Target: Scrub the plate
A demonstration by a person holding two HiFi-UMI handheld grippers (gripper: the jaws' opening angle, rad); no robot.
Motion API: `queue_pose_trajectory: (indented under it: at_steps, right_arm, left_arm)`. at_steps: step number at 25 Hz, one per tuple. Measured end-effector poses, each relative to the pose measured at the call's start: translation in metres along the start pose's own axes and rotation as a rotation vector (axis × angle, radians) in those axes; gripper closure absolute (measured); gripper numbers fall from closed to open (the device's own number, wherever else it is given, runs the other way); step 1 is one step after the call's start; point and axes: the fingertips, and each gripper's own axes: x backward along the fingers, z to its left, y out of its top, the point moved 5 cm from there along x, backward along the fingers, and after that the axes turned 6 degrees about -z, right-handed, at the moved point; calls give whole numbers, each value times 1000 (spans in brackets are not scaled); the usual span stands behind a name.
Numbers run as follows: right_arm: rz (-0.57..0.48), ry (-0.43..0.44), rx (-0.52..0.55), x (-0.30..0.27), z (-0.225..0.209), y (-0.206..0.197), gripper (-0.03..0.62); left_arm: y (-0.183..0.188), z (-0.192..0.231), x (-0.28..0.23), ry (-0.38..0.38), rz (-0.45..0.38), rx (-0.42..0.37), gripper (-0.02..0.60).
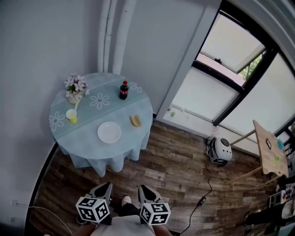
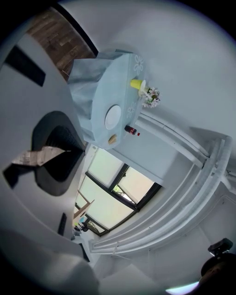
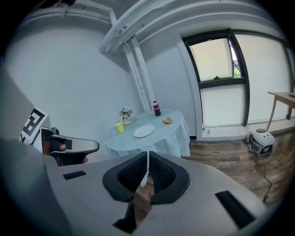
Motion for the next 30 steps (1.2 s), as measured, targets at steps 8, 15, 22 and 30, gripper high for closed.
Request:
queue_pose_trajectory:
  at_steps: [8, 15, 22, 30]
  right_arm:
    - [4, 68, 44, -30, -26, 24, 556]
    - [18, 109, 63, -45, -45, 35, 556]
    - [8, 91, 20, -50, -63, 38, 556]
    - [26, 110, 16, -58, -66, 41, 556]
  left_arm:
    - [11, -9, -38, 47, 0, 16, 572]
    - [12, -14, -60, 97, 4, 56, 572]
    - [13, -17, -74, 88, 13, 60, 572]
    - [20, -25, -83, 76, 30, 27, 572]
